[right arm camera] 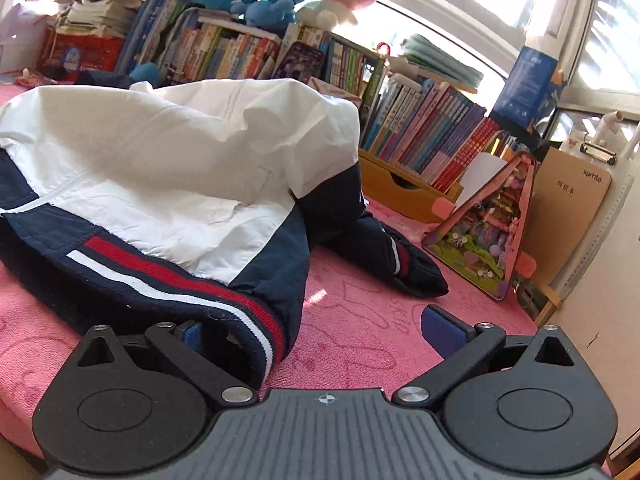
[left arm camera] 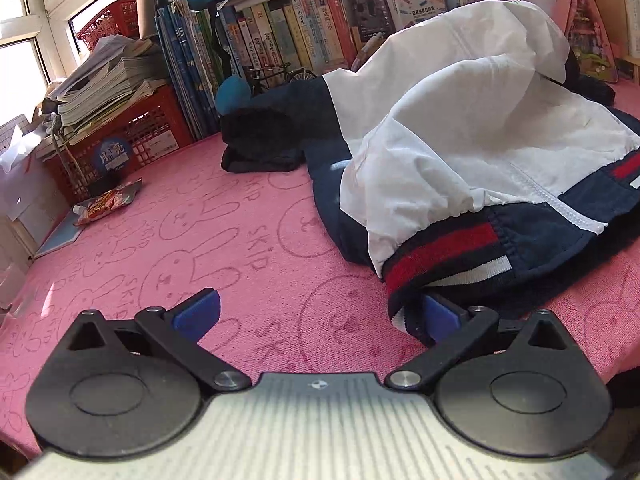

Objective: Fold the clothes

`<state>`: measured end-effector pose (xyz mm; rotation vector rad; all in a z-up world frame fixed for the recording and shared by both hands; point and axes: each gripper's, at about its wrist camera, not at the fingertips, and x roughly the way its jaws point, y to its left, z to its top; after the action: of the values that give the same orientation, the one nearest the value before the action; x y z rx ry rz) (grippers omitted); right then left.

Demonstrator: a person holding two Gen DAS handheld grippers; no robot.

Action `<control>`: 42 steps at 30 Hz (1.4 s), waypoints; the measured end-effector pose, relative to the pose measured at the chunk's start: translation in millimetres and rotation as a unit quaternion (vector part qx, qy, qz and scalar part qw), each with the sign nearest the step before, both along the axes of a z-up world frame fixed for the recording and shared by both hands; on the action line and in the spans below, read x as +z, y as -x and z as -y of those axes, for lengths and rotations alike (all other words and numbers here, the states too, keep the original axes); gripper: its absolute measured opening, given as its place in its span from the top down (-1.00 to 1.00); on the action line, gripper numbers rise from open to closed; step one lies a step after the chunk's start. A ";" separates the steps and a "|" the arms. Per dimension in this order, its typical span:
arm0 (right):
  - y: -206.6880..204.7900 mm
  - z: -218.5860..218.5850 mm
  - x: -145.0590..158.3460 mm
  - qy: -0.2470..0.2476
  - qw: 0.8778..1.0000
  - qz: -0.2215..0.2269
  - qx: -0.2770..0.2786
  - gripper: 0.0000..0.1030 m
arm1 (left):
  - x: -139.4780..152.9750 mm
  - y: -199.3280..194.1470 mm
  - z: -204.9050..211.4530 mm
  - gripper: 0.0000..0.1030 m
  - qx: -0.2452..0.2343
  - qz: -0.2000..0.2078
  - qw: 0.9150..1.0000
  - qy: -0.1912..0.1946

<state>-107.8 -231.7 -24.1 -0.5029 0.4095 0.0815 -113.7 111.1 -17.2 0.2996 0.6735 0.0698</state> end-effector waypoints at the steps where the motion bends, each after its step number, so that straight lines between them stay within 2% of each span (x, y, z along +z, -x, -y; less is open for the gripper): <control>1: 5.2 -10.6 -2.2 0.024 1.000 0.007 0.012 -1.00 | -0.3 0.9 4.3 -1.00 -0.002 0.009 1.000 -0.012; 4: 14.8 -37.0 -10.5 0.057 0.997 0.019 0.043 -1.00 | -0.9 0.8 12.6 -1.00 -0.007 0.019 0.999 -0.037; 8: 21.1 -76.5 -18.4 0.087 0.991 0.046 0.088 -0.99 | -0.3 -2.1 13.1 -1.00 -0.006 0.019 0.999 -0.037; 9: 22.6 -86.6 -19.9 0.093 0.989 0.051 0.101 -0.90 | -0.1 -2.7 12.0 -1.00 -0.005 0.018 0.999 -0.035; 10: 22.5 -95.1 -20.0 0.096 0.988 0.052 0.111 -0.48 | 0.0 -3.6 10.4 -1.00 -0.003 0.018 0.999 -0.029; 11: 19.8 -99.9 -19.0 0.098 0.988 0.051 0.109 0.18 | -0.1 -4.2 8.7 -1.00 -0.001 0.017 1.000 -0.023; 12: 17.1 -104.6 -18.0 0.100 0.988 0.050 0.106 0.50 | -0.1 -5.1 6.8 -1.00 0.001 0.015 1.000 -0.017; 13: 14.5 -109.4 -16.9 0.102 0.988 0.049 0.104 0.72 | 0.1 -5.8 4.5 -1.00 0.002 0.013 1.000 -0.009; 14: 11.6 -110.0 -14.0 0.098 0.989 0.048 0.098 0.72 | 0.5 -5.7 1.6 -1.00 0.004 0.011 1.000 0.001; 17: 3.8 -80.5 7.8 0.039 0.996 0.051 0.059 0.72 | 2.2 -4.8 -5.7 -1.00 0.007 0.008 1.000 0.017; 20: 2.3 -45.4 21.6 0.014 0.998 0.059 0.008 0.70 | 6.9 -1.0 -9.8 -1.00 0.014 0.008 1.000 0.013; 24: 6.0 -8.7 15.2 -0.023 0.999 0.032 -0.033 0.66 | 14.5 10.5 -10.5 -1.00 -0.002 -0.002 1.000 0.020; 27: 6.6 -3.6 1.8 -0.039 0.998 0.008 -0.044 0.66 | 19.9 20.8 -4.4 -1.00 -0.028 -0.013 0.999 0.016; 28: 6.1 -1.2 -0.4 -0.059 0.997 0.002 -0.049 0.67 | 22.0 24.5 -1.8 -1.00 -0.038 -0.015 0.999 0.012; 30: 1.7 12.6 -0.3 -0.128 0.990 -0.018 -0.063 0.67 | 27.5 32.8 4.1 -1.00 -0.063 0.001 0.998 0.001; 32: -7.3 41.5 1.4 -0.246 0.964 -0.056 -0.079 0.65 | 32.2 37.3 8.5 -1.00 -0.084 0.018 0.996 0.002; 33: -10.9 53.2 1.9 -0.288 0.951 -0.071 -0.085 0.59 | 32.9 35.9 9.5 -1.00 -0.088 0.019 0.996 0.006; 34: -11.3 56.0 1.5 -0.285 0.952 -0.074 -0.085 0.35 | 33.4 34.2 10.5 -1.00 -0.091 0.019 0.996 0.011; 35: -7.7 51.2 1.4 -0.256 0.961 -0.065 -0.078 -0.05 | 32.9 30.8 11.0 -1.00 -0.089 0.017 0.996 0.017; 36: -0.4 43.0 1.6 -0.219 0.972 -0.052 -0.066 -0.32 | 32.2 26.7 11.1 -1.00 -0.087 0.014 0.996 0.026; 37: 9.2 33.0 1.6 -0.184 0.981 -0.035 -0.047 -0.79 | 31.6 21.7 10.3 -1.00 -0.084 0.011 0.996 0.038; 38: 18.6 23.1 1.7 -0.150 0.988 -0.020 -0.028 -0.92 | 31.3 17.5 9.9 -1.00 -0.080 0.011 0.996 0.049; 41: 40.9 -6.0 4.6 -0.072 0.997 0.013 0.029 -0.92 | 31.6 5.2 9.7 -1.00 -0.062 0.014 0.995 0.079; 42: 47.1 -12.0 7.2 -0.068 0.996 0.017 0.054 -0.92 | 31.1 0.4 9.8 -1.00 -0.057 0.016 0.995 0.083</control>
<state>-154.9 -219.7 -16.9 -0.3907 0.3397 0.2036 -114.1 101.2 13.9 0.1765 0.6262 -0.0892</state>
